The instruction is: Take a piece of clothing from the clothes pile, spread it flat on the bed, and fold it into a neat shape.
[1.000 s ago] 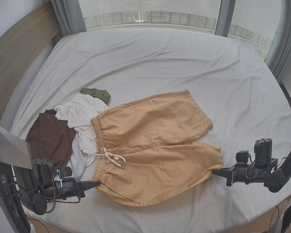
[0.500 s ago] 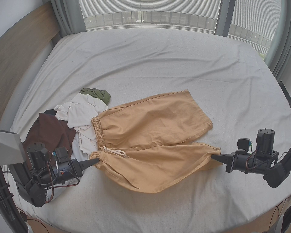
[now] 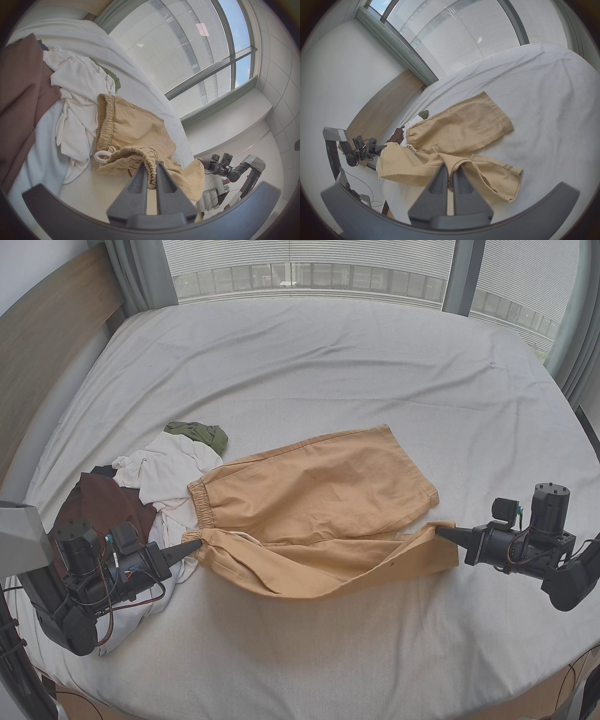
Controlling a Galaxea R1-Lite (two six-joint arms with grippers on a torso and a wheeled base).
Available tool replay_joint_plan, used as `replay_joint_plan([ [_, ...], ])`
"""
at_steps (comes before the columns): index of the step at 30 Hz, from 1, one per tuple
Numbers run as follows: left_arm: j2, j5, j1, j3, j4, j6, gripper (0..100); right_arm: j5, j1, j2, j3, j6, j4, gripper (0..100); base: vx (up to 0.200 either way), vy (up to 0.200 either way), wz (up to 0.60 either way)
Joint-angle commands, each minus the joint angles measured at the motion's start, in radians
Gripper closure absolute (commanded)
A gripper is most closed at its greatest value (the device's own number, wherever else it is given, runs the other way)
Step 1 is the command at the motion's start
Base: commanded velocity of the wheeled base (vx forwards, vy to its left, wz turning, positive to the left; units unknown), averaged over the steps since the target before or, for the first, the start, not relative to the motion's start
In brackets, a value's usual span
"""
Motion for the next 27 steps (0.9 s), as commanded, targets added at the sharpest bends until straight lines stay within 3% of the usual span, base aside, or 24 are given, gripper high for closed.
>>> replay_joint_plan([
  [1,-0.002,0.022,-0.018,-0.01,-0.001,-0.002,100,-0.003,-0.004,-0.002,-0.049,0.011,-0.004,100,0.0,0.0,0.0],
  [6,-0.002,0.047,-0.032,-0.021,-0.001,-0.017,100,-0.008,-0.001,0.024,-0.13,0.062,-0.03,100,0.0,0.0,0.0],
  [12,0.001,0.051,-0.032,-0.033,-0.001,-0.051,100,-0.016,-0.014,0.066,-0.206,0.063,-0.008,100,0.0,0.0,0.0],
  [17,0.011,0.1,-0.032,-0.061,-0.001,-0.052,100,-0.016,-0.018,0.08,-0.264,0.065,0.013,100,0.0,0.0,0.0],
  [27,0.028,0.122,-0.033,-0.082,-0.001,-0.052,100,-0.017,-0.017,0.103,-0.465,0.063,0.176,100,0.0,0.0,0.0],
])
